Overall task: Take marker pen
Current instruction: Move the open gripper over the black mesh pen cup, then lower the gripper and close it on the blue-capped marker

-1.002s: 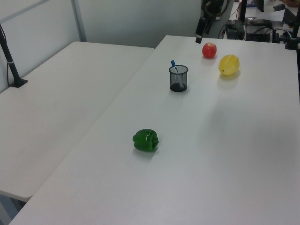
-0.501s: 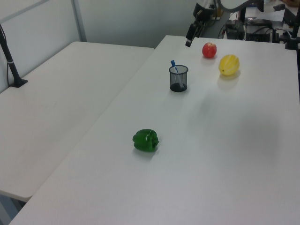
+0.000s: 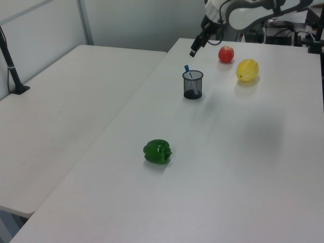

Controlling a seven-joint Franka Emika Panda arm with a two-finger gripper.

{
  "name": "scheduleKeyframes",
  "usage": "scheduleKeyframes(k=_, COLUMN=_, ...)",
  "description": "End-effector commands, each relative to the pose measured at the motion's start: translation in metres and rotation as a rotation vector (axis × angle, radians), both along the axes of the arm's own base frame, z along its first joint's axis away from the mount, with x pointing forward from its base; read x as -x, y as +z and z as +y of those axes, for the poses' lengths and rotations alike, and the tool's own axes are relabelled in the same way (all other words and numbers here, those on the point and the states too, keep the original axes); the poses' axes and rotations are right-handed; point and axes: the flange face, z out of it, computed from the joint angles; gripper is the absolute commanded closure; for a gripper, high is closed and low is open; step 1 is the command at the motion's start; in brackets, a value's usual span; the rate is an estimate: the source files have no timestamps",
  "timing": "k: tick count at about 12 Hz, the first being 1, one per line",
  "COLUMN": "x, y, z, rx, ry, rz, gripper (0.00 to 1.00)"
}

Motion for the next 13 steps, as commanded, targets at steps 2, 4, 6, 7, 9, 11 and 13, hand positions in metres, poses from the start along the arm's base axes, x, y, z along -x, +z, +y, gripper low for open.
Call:
scheduleKeyframes(k=2, x=-0.016, y=-0.038, z=-0.013, rx=0.036, ry=0.001, rz=-0.066, gripper=0.0)
scheduleKeyframes(k=4, x=-0.023, y=-0.057, z=-0.014, rx=0.038, ry=0.005, rz=-0.101, gripper=0.02)
scheduleKeyframes(k=6, x=-0.027, y=-0.07, z=-0.013, rx=0.039, ry=0.012, rz=-0.126, gripper=0.05)
scheduleKeyframes(k=7, x=-0.028, y=-0.077, z=-0.012, rx=0.039, ry=0.015, rz=-0.135, gripper=0.1)
scheduleKeyframes(k=9, x=-0.03, y=-0.08, z=-0.01, rx=0.04, ry=0.022, rz=-0.152, gripper=0.24)
scheduleKeyframes(k=11, x=-0.03, y=-0.083, z=-0.005, rx=0.04, ry=0.028, rz=-0.149, gripper=0.37)
scheduleKeyframes(k=13, x=-0.031, y=-0.085, z=-0.003, rx=0.039, ry=0.031, rz=-0.148, gripper=0.48)
